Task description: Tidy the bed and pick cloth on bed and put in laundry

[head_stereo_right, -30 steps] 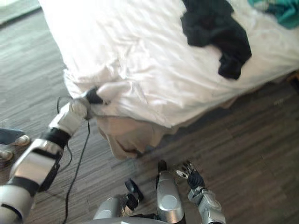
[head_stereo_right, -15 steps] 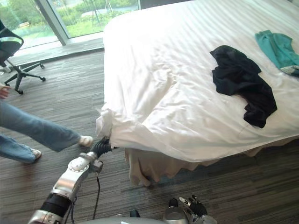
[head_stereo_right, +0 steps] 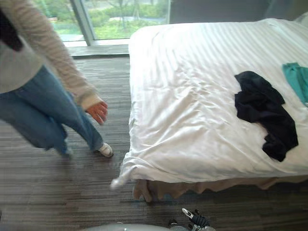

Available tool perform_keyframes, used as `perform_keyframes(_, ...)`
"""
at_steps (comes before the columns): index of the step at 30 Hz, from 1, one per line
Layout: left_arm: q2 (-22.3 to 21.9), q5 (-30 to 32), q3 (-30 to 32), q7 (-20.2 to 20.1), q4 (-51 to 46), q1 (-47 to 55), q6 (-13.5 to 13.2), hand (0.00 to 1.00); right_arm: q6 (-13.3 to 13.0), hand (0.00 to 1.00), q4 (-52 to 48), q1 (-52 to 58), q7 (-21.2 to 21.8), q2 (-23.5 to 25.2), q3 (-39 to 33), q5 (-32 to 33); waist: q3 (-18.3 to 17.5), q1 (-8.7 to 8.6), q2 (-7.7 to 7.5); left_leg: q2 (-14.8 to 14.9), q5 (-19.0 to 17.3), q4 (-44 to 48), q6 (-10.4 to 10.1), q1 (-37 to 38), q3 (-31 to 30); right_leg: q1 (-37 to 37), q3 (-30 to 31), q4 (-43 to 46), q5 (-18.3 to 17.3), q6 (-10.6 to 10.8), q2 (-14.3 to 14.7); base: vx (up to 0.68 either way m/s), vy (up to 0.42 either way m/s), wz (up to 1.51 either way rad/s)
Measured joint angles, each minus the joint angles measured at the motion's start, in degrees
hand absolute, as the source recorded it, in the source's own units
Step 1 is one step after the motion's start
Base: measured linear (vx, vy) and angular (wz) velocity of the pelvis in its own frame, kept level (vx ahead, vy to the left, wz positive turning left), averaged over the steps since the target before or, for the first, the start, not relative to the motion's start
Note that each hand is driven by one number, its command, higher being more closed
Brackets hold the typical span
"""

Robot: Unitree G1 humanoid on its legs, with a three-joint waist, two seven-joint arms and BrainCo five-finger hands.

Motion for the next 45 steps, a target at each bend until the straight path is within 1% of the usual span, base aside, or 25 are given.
perform_keyframes(2,-1.0,-2.7,0.7,-0.5,0.5,0.5,-1.3,0.00,0.3,0.00,0.1,-0.8,0.0,0.0,0.0,0.0,0.1,-0.19,0.06,0.2,-0.2,-2.4,0.3,0.7,0.0,-0.3,0.0,-0.3,0.2,0.1,0.5,-0.18,0.025,0.05)
perform_keyframes(3,-1.3,-3.0,0.7,-0.8,0.5,0.3,-1.7,0.00,0.4,0.00,0.1,-1.0,0.0,0.0,0.1,0.0,0.2,-0.29,0.08,0.3,-0.4,-2.8,0.5,0.7,-0.1,-0.5,0.0,-0.4,0.5,0.1,0.6,-0.19,0.014,-0.01)
perform_keyframes(4,-1.7,-3.3,0.4,-1.2,0.4,-0.3,-2.9,0.00,0.7,0.00,0.1,-1.4,0.0,0.3,0.4,0.0,0.7,-0.32,-0.28,0.3,-0.2,-3.1,0.7,0.7,-0.1,-0.5,0.0,-0.4,0.9,0.0,0.5,-0.16,0.009,-0.04)
perform_keyframes(5,-1.9,-4.2,-0.1,-1.3,0.3,-0.4,-3.5,0.00,0.7,0.00,0.1,-1.5,0.0,0.3,0.9,0.0,0.9,-0.37,-0.17,0.2,-0.4,-3.1,0.4,0.7,0.0,-0.6,0.0,-0.4,1.1,0.1,0.4,-0.18,0.009,-0.15)
perform_keyframes(6,-1.7,-5.3,-0.9,-1.6,0.1,-0.7,-4.5,0.00,0.8,0.00,-0.1,-1.6,0.0,0.5,1.4,0.0,1.0,-0.37,-0.52,0.2,-0.4,-3.1,0.4,0.7,0.4,-0.7,0.0,-0.4,1.1,0.3,0.4,-0.13,0.000,-0.17)
perform_keyframes(8,-1.6,-5.6,-2.5,-1.7,0.0,-1.1,-5.5,0.00,1.1,0.00,-0.3,-1.6,0.0,0.8,1.8,0.1,0.9,-0.67,-0.94,0.2,-0.4,-3.2,0.5,0.7,0.4,-1.2,0.1,-0.4,1.2,0.5,0.4,-0.15,-0.005,-0.11)
perform_keyframes(11,-1.3,-6.9,-5.5,-2.3,-0.4,-1.5,-6.8,0.00,1.3,0.00,-1.1,-1.4,-0.1,0.7,2.1,0.2,1.0,-1.15,-0.98,0.3,-0.3,-4.0,0.3,0.6,0.4,-1.8,0.1,-0.4,1.2,0.5,0.5,-0.05,-0.004,-0.06)
perform_keyframes(17,-1.1,-7.5,-7.9,-2.3,-0.5,-1.4,-7.0,0.00,1.3,0.00,-1.0,-1.3,-0.1,0.6,2.1,0.2,0.9,-1.04,-1.14,1.4,0.7,-4.3,-0.8,0.6,0.5,-1.9,0.1,-0.4,0.7,0.1,1.6,0.05,-0.010,0.01)
perform_keyframes(19,-0.8,-7.5,-8.5,-2.3,-0.4,-1.3,-6.8,0.00,1.2,0.00,-1.0,-1.3,-0.1,0.6,2.1,0.2,0.7,-1.10,-0.88,1.8,1.0,-4.4,-0.6,0.8,0.5,-1.9,0.1,-0.3,0.9,-0.5,2.0,0.13,-0.008,-0.01)
perform_keyframes(21,-0.7,-7.9,-8.5,-2.3,-0.3,-1.3,-6.6,0.00,1.2,0.00,-0.9,-1.3,-0.1,0.6,2.1,0.2,0.5,-1.12,-0.86,2.0,1.1,-4.3,-0.6,0.8,0.6,-1.8,0.1,-0.1,0.8,-0.7,2.1,0.17,0.000,0.00)
perform_keyframes(23,-0.7,-9.0,-8.5,-2.3,0.0,-1.3,-6.7,0.00,1.2,0.00,-0.9,-1.3,-0.1,0.6,1.9,0.2,0.5,-1.10,-0.90,1.9,1.1,-4.2,-0.7,1.0,0.9,-1.6,0.1,0.0,0.9,-0.7,2.0,0.14,0.020,-0.02)
perform_keyframes(27,-0.5,-9.1,-8.5,-2.2,0.5,-1.4,-7.0,0.00,1.2,0.00,-0.5,-1.8,-0.1,1.3,1.2,0.1,0.7,-1.02,-1.19,1.5,0.5,-4.2,-1.7,2.8,1.9,-0.3,0.3,0.0,0.9,-0.6,1.6,0.04,0.041,-0.12)
perform_keyframes(31,-0.3,-9.3,-8.5,-2.0,0.4,-2.1,-7.9,0.00,1.2,0.00,-0.4,-2.1,0.0,1.4,1.2,0.1,0.9,-0.94,-1.62,1.0,0.5,-4.3,-1.7,2.7,1.8,-0.4,0.2,-0.3,1.4,0.2,1.0,-0.04,0.042,0.03)
perform_keyframes(34,-0.4,-12.0,-8.4,0.2,0.3,-2.2,-10.5,0.00,1.2,0.00,-0.4,-2.1,0.0,1.5,1.2,0.1,1.1,-0.96,-1.86,0.6,0.4,-4.7,-1.8,2.7,1.7,-0.4,0.1,-0.4,1.5,0.3,0.6,-0.08,0.017,0.01)
perform_keyframes(35,-0.6,-12.9,-8.3,1.4,0.1,-2.9,-12.1,0.00,1.2,0.00,-0.4,-2.2,0.0,1.5,1.2,0.1,1.3,-0.98,-1.97,0.5,0.5,-4.9,-1.7,2.7,1.7,-0.4,0.1,-0.4,1.5,0.3,0.5,-0.11,-0.003,-0.02)
perform_keyframes(37,-1.0,-13.6,-6.5,5.0,-1.3,-3.7,-14.4,0.00,1.3,0.00,-0.5,-2.2,0.0,1.4,1.2,0.1,1.8,-1.03,-1.95,0.4,0.5,-5.1,-1.6,2.6,1.7,-0.5,0.1,-0.4,1.5,0.3,0.5,-0.10,-0.007,-0.01)
perform_keyframes(39,-0.7,-13.6,-1.5,11.9,-4.2,-4.9,-18.9,0.00,1.4,0.00,-0.5,-2.0,0.0,1.2,1.2,0.1,2.1,-1.13,-1.96,0.6,0.5,-5.1,-1.3,2.6,1.8,-0.7,0.1,-0.4,1.5,0.2,0.7,-0.08,-0.015,-0.04)
perform_keyframes(40,-0.2,-13.6,-0.1,13.9,-4.8,-5.4,-20.5,0.00,1.4,0.00,-0.5,-1.9,0.0,1.2,1.2,0.1,2.1,-1.16,-1.98,0.7,0.5,-5.1,-1.3,2.6,1.8,-0.9,0.1,-0.4,1.4,0.2,0.8,-0.07,-0.024,-0.07)
perform_keyframes(41,0.8,-13.6,2.0,16.3,-5.6,-6.2,-22.3,0.00,1.4,0.00,-0.5,-1.6,0.0,1.1,1.3,0.2,2.1,-1.22,-2.03,0.8,0.5,-5.1,-1.3,2.4,1.9,-1.2,0.2,-0.4,1.1,0.3,1.0,-0.05,-0.033,-0.05)
perform_keyframes(42,2.6,-13.6,4.5,18.5,-7.1,-7.2,-24.8,0.00,1.3,0.00,-0.6,-1.0,0.0,1.0,1.3,0.2,2.1,-1.38,-2.00,1.1,0.4,-5.0,-1.2,1.9,1.9,-1.6,0.3,-0.4,1.0,0.3,1.2,-0.02,-0.045,-0.03)
perform_keyframes(43,4.7,-12.8,6.7,19.9,-8.7,-8.6,-26.6,0.00,1.2,0.00,-0.6,-0.8,0.0,0.7,1.4,0.3,2.1,-1.54,-1.87,1.4,0.5,-4.9,-1.2,1.3,1.9,-1.8,0.3,-0.4,0.9,0.1,1.5,0.01,-0.041,0.00)
perform_keyframes(44,5.8,-12.1,7.6,20.3,-9.5,-9.3,-27.5,0.00,1.2,0.00,-0.5,-0.5,-0.1,0.5,1.6,0.4,2.1,-1.65,-1.73,1.5,0.5,-4.9,-1.2,0.9,1.9,-2.1,0.3,-0.4,0.8,0.0,1.6,0.03,-0.034,0.01)
perform_keyframes(45,7.9,-10.4,8.6,20.5,-11.4,-10.4,-28.7,0.00,1.2,0.00,-0.5,0.5,-0.1,0.1,2.2,1.0,2.1,-1.80,-1.42,1.8,0.5,-4.9,-1.3,0.6,1.9,-2.5,0.4,-0.4,0.7,-0.2,1.9,0.08,-0.038,0.00)
